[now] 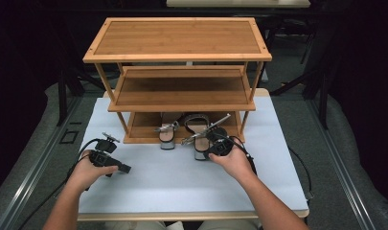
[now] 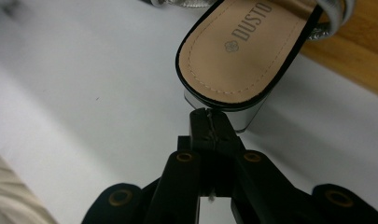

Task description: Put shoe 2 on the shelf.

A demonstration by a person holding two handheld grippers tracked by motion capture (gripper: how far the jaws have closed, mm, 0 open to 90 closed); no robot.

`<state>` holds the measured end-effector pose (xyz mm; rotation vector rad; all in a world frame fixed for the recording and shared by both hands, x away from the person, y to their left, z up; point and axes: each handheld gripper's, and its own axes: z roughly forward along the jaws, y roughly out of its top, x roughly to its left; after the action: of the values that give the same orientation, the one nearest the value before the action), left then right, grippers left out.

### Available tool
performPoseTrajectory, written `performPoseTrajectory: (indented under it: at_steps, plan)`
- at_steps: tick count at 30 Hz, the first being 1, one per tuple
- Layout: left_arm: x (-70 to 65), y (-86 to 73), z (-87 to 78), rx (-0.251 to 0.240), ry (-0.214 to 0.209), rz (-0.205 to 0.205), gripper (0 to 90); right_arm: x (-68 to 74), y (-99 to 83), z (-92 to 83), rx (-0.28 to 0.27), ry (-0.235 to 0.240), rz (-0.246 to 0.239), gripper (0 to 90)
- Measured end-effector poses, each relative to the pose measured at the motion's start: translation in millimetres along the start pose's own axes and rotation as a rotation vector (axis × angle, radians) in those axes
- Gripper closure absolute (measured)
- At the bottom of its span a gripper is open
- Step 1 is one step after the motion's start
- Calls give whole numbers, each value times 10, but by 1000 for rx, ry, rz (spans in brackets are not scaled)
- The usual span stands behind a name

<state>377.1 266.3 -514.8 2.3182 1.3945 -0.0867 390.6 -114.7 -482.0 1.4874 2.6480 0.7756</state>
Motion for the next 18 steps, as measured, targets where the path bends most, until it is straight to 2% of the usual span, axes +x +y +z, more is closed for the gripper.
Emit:
performPoseTrajectory:
  at_steps: [1,3,5,6,7,10,12,13,14,15,18]
  plan:
    - [-1,0,4,0,-2,1,442,-19,24,12,3,4,-2,900]
    - [-3,3,3,2,0,6,442,-35,64,47,-7,-21,10,900]
    - [-6,2,3,0,-2,3,443,-59,97,68,-16,5,20,900]
    - [-4,3,4,0,-3,3,443,-72,111,72,-16,21,10,900]
    - [-3,3,5,0,-2,2,443,-53,122,66,-1,5,34,900]
    - [-4,7,13,0,0,3,443,-69,139,79,-23,5,10,900]
    - [-9,10,18,-2,0,6,444,-75,149,72,-3,5,45,900]
    - [-12,14,17,0,2,8,445,-104,157,94,-33,15,15,900]
    - [-15,16,19,-1,0,9,445,-108,166,102,-31,5,25,900]
    - [-19,17,21,-1,-1,7,445,-99,178,110,-21,-2,54,900]
    - [-20,19,22,-1,-2,7,446,-114,221,163,-47,4,47,900]
